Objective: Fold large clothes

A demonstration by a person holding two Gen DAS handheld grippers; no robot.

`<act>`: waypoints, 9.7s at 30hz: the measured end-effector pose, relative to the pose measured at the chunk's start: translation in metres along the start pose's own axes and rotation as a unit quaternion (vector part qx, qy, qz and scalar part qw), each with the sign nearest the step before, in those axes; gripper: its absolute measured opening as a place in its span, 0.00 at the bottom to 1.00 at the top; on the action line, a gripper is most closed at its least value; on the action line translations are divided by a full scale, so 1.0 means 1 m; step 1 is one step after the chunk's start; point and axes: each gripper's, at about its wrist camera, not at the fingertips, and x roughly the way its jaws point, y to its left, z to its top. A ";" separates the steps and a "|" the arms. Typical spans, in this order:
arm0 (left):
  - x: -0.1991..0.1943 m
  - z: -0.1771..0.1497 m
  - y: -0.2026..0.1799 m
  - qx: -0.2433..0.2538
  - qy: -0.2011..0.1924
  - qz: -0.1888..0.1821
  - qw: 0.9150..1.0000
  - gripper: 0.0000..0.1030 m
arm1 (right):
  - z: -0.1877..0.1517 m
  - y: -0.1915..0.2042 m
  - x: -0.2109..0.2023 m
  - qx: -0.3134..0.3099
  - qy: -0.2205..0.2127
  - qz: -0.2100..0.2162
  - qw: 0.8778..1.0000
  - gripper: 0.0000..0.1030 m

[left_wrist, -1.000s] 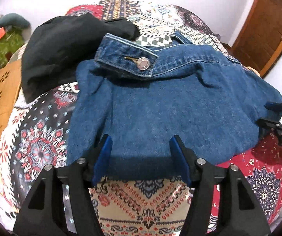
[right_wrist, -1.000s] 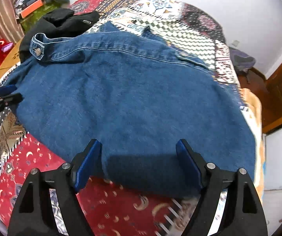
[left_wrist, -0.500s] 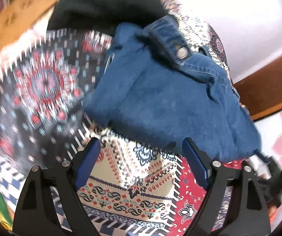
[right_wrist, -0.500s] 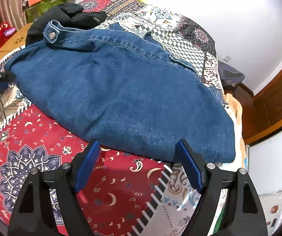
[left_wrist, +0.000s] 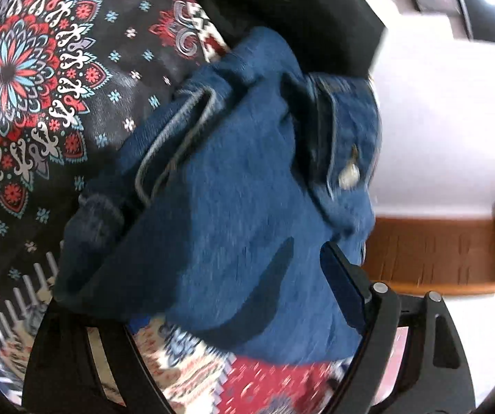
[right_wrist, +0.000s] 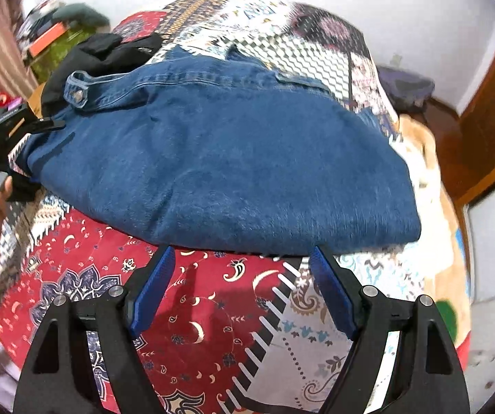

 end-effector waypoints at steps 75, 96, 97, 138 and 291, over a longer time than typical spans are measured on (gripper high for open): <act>-0.018 -0.180 -0.196 0.544 -0.049 0.145 0.825 0.71 | 0.047 -0.014 -0.067 0.041 -0.112 0.062 0.991 0.75; -0.016 -0.160 -0.118 0.470 0.007 0.160 0.868 0.80 | 0.019 -0.063 -0.021 0.058 0.008 0.061 0.996 0.82; -0.018 -0.158 -0.121 0.473 0.000 0.166 0.865 0.79 | 0.023 -0.061 -0.022 0.048 0.004 0.059 0.997 0.82; 0.070 -0.072 -0.113 0.335 0.133 0.073 0.930 0.80 | 0.096 -0.056 0.107 0.129 0.172 0.280 0.936 0.36; -0.085 0.237 -0.051 0.254 -0.116 0.094 0.956 0.59 | 0.344 0.226 0.228 0.017 0.049 0.282 0.958 0.43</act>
